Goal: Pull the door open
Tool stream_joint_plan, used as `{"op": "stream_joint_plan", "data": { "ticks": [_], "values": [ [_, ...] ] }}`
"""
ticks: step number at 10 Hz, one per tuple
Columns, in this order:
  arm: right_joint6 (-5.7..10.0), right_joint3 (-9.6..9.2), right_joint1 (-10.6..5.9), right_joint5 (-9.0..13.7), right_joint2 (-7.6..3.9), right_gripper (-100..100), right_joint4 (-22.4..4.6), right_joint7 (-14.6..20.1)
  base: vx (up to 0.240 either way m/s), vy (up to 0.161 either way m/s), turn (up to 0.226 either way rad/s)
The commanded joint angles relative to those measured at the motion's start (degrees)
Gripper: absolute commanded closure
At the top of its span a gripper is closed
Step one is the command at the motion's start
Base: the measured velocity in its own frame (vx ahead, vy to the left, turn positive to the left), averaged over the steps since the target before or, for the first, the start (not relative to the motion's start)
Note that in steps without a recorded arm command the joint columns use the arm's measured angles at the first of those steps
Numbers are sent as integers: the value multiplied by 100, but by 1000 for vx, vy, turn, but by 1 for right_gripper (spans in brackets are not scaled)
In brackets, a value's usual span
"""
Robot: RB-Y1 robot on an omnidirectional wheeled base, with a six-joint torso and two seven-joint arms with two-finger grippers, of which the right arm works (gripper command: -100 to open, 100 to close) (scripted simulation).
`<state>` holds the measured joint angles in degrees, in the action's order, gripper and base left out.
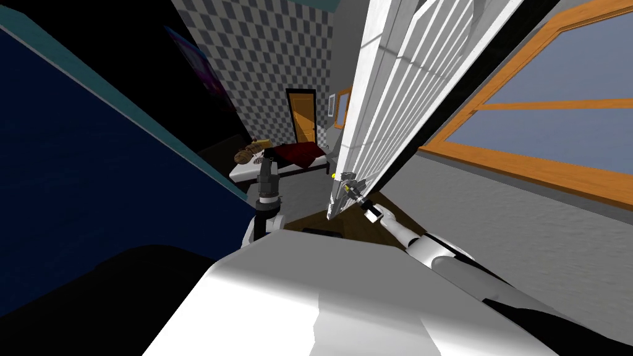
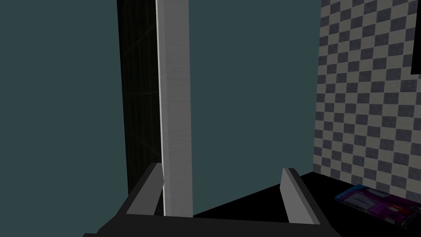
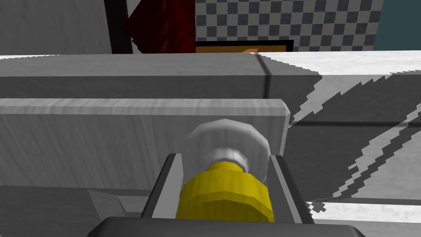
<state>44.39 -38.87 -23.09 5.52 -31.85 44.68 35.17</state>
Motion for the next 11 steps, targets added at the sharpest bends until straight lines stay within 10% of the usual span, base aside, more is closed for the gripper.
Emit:
{"op": "stream_joint_plan", "data": {
  "ticks": [1, 2, 11],
  "values": [
    [176, -102, -2, 0, -137, 100, 34, 112, -74, -137, 41],
    [99, -80, 18, -7, -66, 100, 13, 60, -41, -63, 11],
    [1039, -816, -147, 168, -523, 100, -239, 376, -127, -183, 107]
  ]
}}
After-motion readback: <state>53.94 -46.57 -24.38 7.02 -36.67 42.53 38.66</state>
